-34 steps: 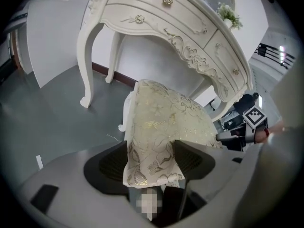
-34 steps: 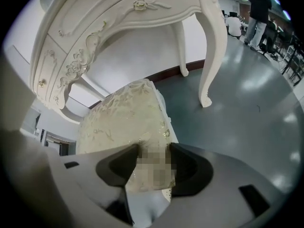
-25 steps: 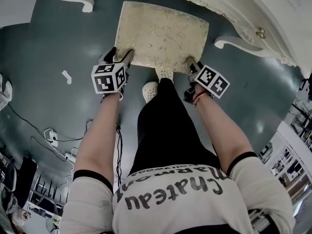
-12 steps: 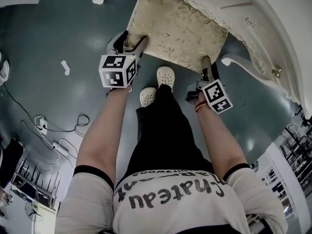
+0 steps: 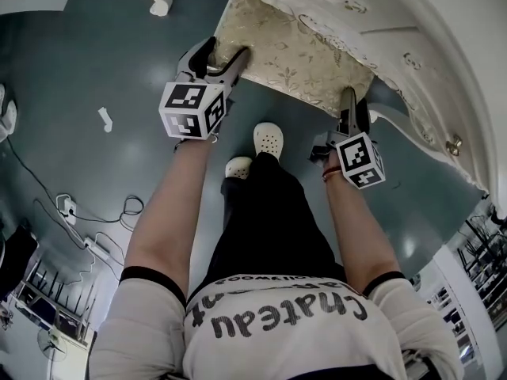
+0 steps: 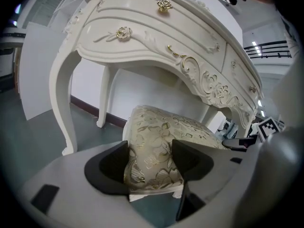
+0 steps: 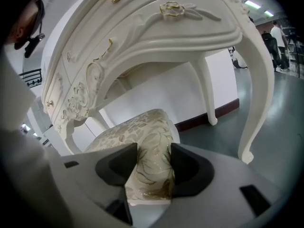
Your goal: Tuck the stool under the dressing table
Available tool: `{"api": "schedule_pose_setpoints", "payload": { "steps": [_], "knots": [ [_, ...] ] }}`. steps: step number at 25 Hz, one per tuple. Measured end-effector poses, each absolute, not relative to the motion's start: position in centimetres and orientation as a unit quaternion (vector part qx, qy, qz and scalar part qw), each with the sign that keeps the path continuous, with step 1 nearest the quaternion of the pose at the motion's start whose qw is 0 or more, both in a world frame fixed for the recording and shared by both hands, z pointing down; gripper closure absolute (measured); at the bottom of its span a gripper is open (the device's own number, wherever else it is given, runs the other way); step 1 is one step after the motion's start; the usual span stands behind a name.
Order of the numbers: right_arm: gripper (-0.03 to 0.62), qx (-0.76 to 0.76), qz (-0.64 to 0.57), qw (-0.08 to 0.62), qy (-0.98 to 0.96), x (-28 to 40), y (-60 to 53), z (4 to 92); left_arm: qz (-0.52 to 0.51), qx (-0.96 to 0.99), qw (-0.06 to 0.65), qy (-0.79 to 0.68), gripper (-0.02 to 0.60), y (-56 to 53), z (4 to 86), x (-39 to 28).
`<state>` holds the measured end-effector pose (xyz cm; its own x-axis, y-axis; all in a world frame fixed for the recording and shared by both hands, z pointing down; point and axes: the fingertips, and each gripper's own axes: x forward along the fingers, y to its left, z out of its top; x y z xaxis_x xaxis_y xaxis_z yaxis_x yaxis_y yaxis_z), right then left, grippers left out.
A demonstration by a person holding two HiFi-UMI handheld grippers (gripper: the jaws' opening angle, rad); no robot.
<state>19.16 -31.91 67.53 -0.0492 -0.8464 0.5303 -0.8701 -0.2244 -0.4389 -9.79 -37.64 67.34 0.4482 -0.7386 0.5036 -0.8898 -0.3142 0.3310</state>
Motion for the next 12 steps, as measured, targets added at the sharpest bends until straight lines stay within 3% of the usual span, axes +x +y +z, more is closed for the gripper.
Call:
{"api": "schedule_pose_setpoints", "payload": {
  "steps": [12],
  "knots": [
    [0.382,0.687,0.303,-0.057,-0.658,21.4,-36.3,66.4,0.080,0.816,0.228,-0.525,0.289,-42.2,66.9,-7.9]
  ]
}}
